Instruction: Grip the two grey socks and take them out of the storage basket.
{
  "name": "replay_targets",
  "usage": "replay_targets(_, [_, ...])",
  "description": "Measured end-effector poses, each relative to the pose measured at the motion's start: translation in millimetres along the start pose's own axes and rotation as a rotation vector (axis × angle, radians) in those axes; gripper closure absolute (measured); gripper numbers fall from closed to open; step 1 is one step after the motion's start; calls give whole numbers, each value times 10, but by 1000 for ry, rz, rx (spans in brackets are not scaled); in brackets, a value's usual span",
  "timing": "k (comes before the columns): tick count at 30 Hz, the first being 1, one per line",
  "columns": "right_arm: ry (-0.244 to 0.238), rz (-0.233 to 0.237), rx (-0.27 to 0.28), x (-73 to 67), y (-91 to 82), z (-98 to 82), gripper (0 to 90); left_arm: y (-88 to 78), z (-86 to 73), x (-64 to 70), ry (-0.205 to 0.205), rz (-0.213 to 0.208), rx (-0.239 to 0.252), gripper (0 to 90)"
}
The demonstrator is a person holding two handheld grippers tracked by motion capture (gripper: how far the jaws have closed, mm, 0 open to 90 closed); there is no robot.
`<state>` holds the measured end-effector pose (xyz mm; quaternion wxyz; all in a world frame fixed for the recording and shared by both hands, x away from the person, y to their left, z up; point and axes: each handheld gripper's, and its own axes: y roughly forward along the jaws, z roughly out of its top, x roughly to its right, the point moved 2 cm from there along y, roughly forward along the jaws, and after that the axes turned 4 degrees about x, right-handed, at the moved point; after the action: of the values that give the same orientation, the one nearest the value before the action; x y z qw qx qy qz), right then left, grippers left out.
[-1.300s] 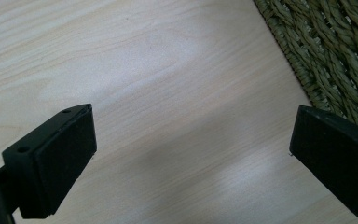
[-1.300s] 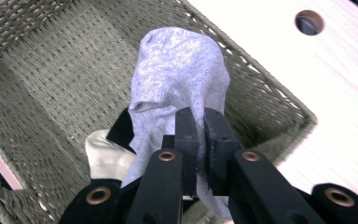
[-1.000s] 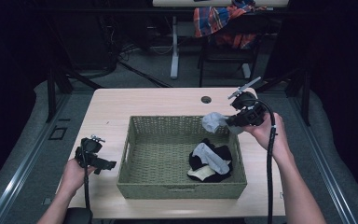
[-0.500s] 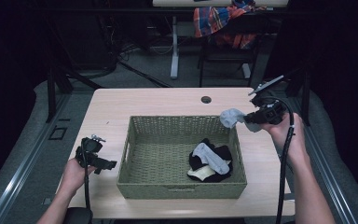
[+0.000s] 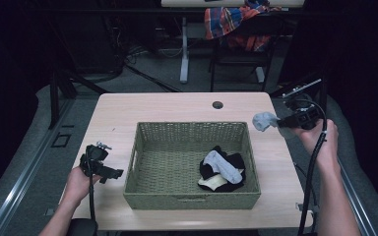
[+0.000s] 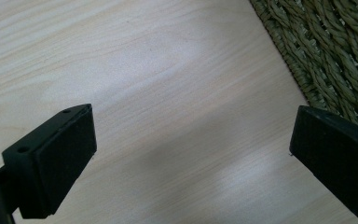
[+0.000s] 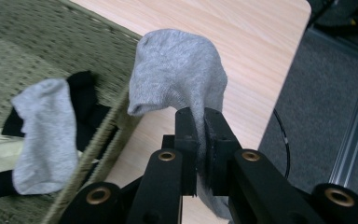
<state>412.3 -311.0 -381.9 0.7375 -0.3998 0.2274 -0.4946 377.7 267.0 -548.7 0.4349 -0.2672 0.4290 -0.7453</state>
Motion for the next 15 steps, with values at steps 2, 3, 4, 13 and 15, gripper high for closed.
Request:
replay_targets(2, [18, -15, -19, 63, 39, -28, 857, 1, 0, -1, 0, 0, 1, 6])
replay_targets(3, [28, -21, -27, 93, 70, -45, 857, 0, 0, -1, 0, 0, 0, 6])
replay_targets(4, [33, -19, -44, 133, 107, -66, 857, 1, -1, 0, 0, 0, 2, 6])
replay_targets(13, [78, -24, -122, 268, 387, -177, 857, -4, -2, 1, 2, 0, 2, 6])
replay_targets(15, [83, -20, -142, 282, 458, -202, 857, -5, -1, 1, 1, -1, 3, 6])
